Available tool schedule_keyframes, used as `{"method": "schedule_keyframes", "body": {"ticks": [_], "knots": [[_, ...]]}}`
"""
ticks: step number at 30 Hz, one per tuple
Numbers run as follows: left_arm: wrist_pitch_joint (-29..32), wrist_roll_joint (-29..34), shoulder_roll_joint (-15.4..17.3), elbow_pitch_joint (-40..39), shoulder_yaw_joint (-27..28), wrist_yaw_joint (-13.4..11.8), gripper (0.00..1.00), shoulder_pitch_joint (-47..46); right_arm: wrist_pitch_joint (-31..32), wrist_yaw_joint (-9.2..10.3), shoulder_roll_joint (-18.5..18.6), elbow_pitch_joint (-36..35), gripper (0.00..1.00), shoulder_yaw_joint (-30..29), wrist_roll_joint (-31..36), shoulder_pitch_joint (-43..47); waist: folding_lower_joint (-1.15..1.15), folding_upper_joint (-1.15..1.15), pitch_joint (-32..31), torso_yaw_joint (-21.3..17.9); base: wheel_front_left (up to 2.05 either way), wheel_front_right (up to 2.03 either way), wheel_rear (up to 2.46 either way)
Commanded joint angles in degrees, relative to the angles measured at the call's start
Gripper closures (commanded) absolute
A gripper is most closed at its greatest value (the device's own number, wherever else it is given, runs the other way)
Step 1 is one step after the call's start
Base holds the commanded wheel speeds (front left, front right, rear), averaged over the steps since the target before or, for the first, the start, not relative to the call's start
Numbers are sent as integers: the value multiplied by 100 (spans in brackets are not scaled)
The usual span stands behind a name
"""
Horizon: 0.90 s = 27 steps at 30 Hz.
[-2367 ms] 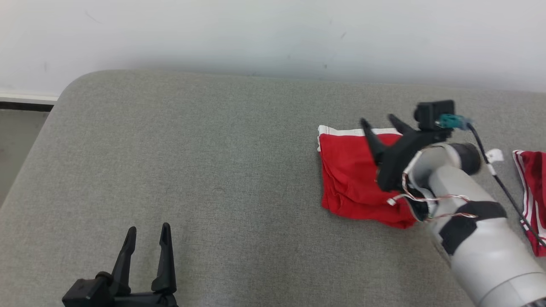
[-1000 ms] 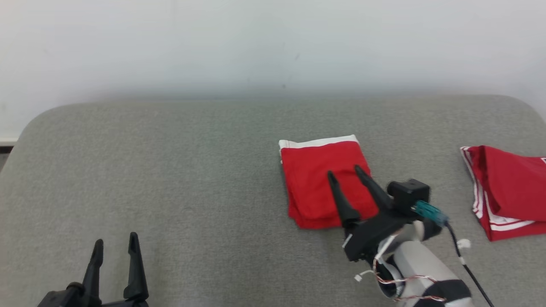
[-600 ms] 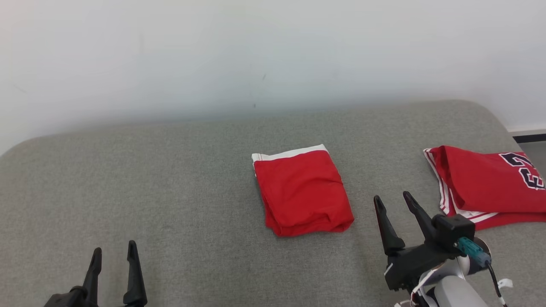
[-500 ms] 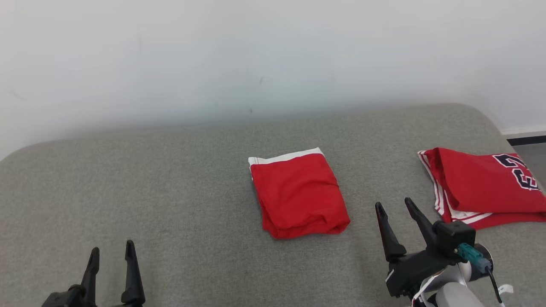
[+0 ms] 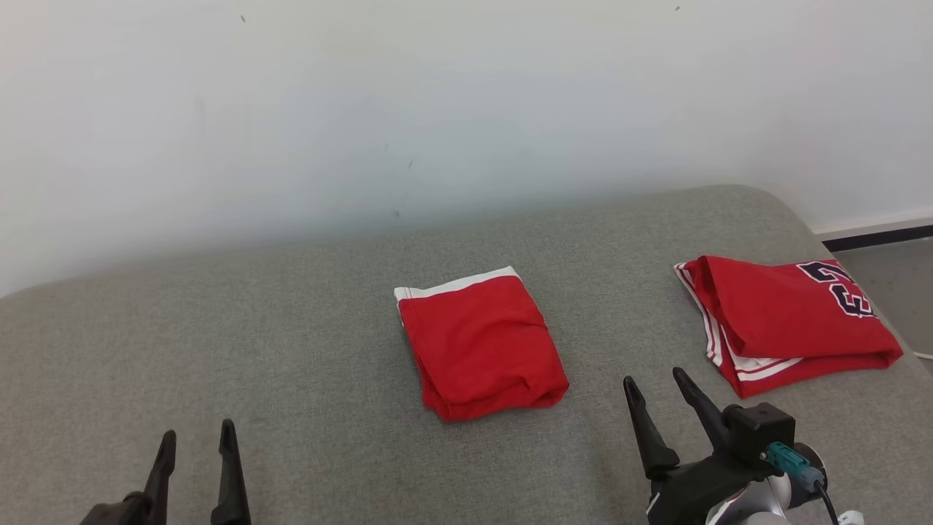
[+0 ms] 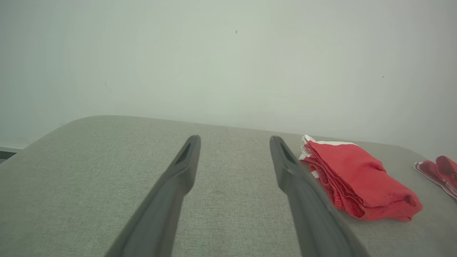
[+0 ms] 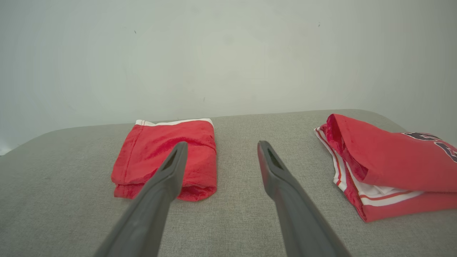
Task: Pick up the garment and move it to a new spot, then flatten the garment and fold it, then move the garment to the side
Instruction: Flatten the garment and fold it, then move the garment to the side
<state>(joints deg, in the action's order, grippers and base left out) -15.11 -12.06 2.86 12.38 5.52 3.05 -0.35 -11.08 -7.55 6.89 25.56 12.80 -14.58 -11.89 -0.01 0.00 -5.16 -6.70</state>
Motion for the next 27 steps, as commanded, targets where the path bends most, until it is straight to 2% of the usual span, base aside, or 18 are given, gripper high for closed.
{"method": "schedule_keyframes", "body": {"ticks": [1, 27], "knots": [[-2, 83, 8, 37, -12, 21, 0, 88, 38, 17, -16, -22, 0, 4, -102, 87, 1, 0, -31, -25, 0, 0, 0], [-2, 46, 7, 246, -133, -96, 0, 110, 188, 17, -127, -14, 0, -107, -246, 165, 1, 0, -43, 57, 0, 0, 0]]}}
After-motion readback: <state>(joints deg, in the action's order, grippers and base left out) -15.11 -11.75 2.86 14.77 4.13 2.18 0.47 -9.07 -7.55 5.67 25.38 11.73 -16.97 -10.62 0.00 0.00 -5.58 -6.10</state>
